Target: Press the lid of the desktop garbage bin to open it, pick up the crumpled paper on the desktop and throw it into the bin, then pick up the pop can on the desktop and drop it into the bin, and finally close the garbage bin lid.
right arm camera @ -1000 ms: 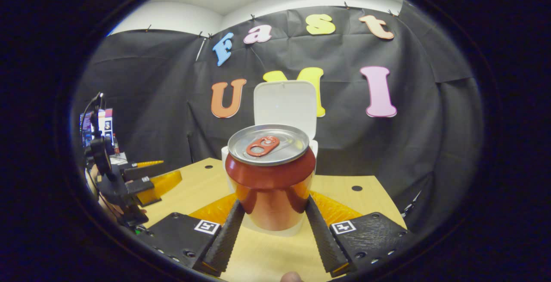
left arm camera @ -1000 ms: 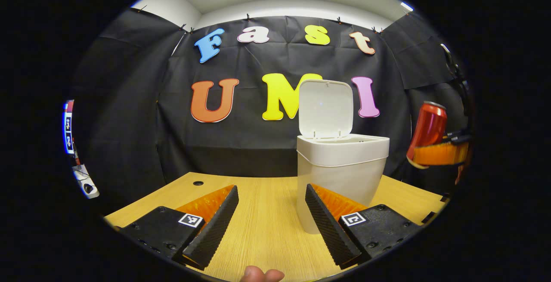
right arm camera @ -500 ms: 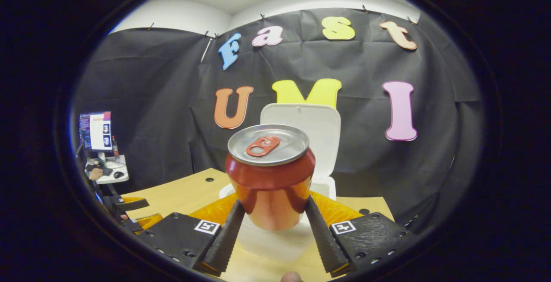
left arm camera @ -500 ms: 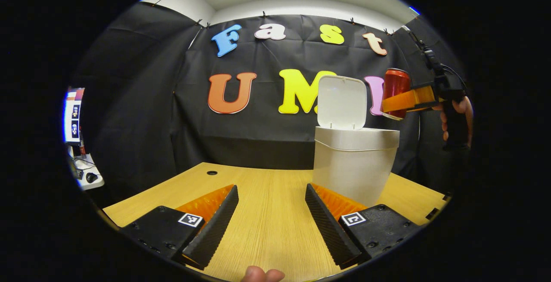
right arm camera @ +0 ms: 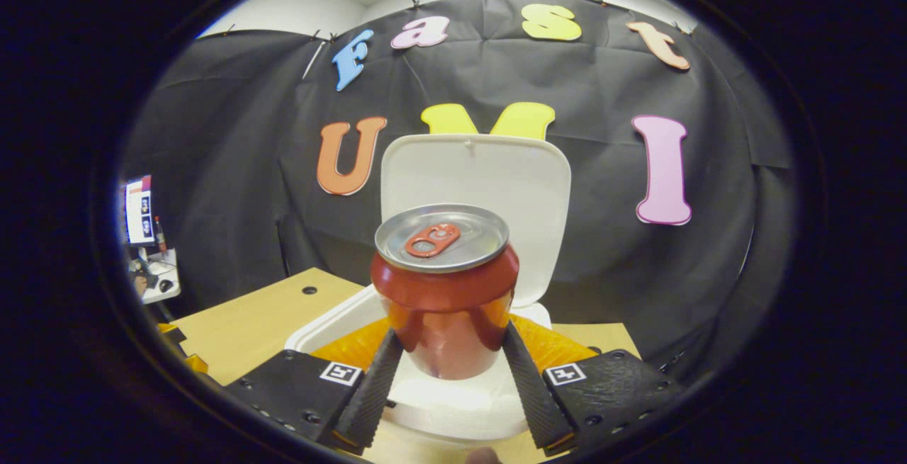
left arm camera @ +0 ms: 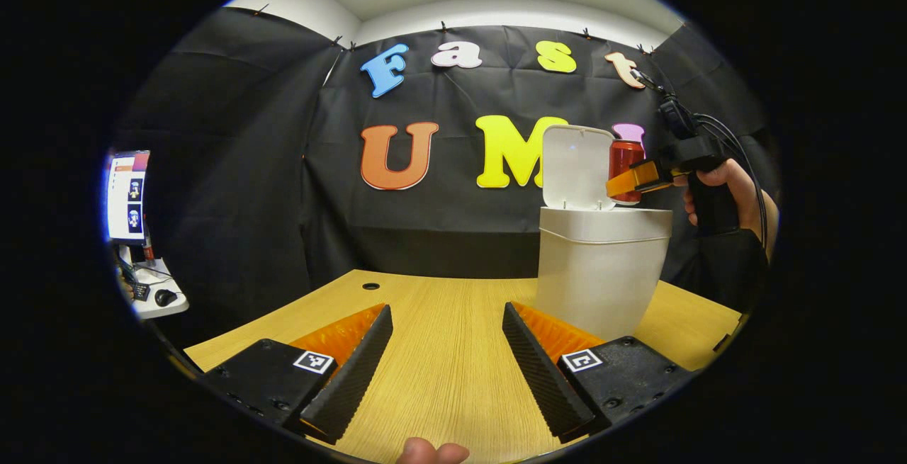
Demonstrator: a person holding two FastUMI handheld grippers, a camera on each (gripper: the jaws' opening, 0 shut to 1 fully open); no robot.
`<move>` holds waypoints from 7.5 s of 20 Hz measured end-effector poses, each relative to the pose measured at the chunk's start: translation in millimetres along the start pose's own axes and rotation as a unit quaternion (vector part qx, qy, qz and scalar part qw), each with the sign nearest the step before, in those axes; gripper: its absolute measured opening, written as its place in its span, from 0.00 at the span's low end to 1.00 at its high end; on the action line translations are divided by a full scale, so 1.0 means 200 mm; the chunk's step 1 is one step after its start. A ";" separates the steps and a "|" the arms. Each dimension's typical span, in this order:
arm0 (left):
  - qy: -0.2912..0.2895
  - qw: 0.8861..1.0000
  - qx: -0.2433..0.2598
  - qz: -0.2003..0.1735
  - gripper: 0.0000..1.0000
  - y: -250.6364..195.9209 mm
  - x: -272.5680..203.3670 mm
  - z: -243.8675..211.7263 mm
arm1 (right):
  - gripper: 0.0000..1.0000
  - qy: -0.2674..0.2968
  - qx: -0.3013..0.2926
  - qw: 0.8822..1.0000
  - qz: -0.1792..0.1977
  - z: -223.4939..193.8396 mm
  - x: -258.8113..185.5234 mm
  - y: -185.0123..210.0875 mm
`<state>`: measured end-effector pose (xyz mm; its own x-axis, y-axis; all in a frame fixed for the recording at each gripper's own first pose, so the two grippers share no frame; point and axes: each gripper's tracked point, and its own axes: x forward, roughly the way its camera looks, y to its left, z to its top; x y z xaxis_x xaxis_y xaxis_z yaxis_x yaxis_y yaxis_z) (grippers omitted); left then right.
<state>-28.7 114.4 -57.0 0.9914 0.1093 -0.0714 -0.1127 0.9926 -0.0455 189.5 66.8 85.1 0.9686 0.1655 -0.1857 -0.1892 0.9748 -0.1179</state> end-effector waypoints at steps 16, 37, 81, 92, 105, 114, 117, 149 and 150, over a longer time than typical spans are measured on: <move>0.011 1.000 0.005 -0.018 1.00 -0.03 0.03 -0.04 | 0.94 -0.043 -0.002 0.999 -0.027 0.18 -0.04 -0.01; -0.018 1.000 -0.003 -0.016 1.00 0.03 0.03 0.09 | 0.94 -0.187 0.028 0.979 -0.081 1.01 0.10 -0.06; -0.038 0.997 -0.002 -0.073 1.00 -0.39 -0.03 0.12 | 0.96 -0.005 0.048 0.999 -0.013 -0.10 -0.17 0.07; -0.025 0.996 -0.012 -0.083 1.00 -0.42 0.01 0.07 | 1.00 -0.007 0.015 1.000 -0.016 -0.19 -0.16 0.07; -0.021 0.997 0.005 -0.073 1.00 -0.43 -0.01 0.06 | 0.96 -0.078 0.049 0.995 -0.028 -0.15 -0.16 0.06; -0.043 0.998 0.008 -0.052 1.00 -0.41 -0.01 0.16 | 0.95 -0.113 0.048 0.991 -0.044 -0.04 -0.36 -0.04; -0.050 0.998 0.008 -0.047 1.00 -0.41 -0.01 0.20 | 0.97 -0.134 0.043 0.989 -0.051 -0.06 -0.48 -0.08; -0.056 0.998 0.022 -0.032 1.00 -0.47 -0.01 0.16 | 0.96 -0.176 0.033 0.974 -0.136 -0.65 -0.97 -0.09; -0.056 0.998 0.025 -0.031 1.00 -0.47 -0.01 0.16 | 0.96 -0.176 0.031 0.975 -0.136 -0.64 -0.97 -0.09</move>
<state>-18.9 21.7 -20.6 0.9979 0.0499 0.0414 -0.0501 0.9987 0.0038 -16.4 -1.8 -2.1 0.9791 -0.0701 0.1909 0.0819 0.9952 -0.0544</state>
